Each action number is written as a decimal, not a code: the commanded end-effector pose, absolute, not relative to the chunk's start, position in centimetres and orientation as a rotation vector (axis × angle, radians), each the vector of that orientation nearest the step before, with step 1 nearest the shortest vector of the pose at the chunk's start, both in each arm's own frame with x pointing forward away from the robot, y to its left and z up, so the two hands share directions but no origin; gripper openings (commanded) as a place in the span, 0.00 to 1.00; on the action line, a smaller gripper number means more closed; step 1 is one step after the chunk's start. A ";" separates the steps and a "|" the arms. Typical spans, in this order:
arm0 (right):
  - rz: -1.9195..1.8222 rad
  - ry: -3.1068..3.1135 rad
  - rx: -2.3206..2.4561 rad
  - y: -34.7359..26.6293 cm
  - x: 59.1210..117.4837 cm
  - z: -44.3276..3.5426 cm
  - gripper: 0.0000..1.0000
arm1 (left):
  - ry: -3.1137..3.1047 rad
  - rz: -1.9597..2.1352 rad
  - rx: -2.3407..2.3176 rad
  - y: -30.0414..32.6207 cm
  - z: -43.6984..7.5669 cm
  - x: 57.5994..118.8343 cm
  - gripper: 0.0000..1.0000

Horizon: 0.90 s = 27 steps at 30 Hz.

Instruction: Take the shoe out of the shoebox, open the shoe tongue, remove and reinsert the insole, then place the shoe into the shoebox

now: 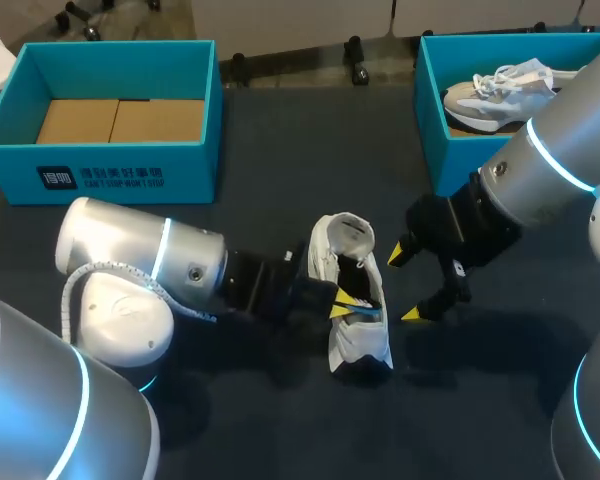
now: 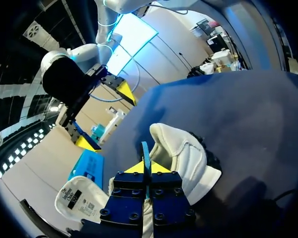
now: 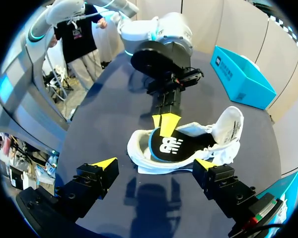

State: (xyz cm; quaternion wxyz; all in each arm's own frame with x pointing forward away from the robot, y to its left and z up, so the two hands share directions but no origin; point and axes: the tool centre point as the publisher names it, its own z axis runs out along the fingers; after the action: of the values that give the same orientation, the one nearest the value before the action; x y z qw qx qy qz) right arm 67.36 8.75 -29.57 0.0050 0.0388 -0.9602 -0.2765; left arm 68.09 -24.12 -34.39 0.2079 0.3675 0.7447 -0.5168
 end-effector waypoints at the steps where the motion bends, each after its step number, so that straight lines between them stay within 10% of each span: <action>1: -0.864 -3.010 0.120 8.8 67.3 -29.6 1.00 | 2.086 -1.424 1.045 -23.8 -34.7 68.2 0.00; 24: -0.864 -3.010 0.120 8.8 67.3 -29.6 1.00 | 2.089 -1.403 1.011 -24.2 -35.9 67.7 0.00; 27: -0.864 -3.010 0.120 8.8 67.3 -29.6 1.00 | 2.078 -1.410 0.999 -24.1 -35.1 67.7 0.60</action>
State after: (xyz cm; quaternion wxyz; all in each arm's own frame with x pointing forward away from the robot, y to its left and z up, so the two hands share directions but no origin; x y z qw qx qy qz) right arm 67.36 8.75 -29.57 0.0049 0.0388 -0.9602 -0.2765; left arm 67.95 -24.40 -35.43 0.2158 0.3621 0.7509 -0.5084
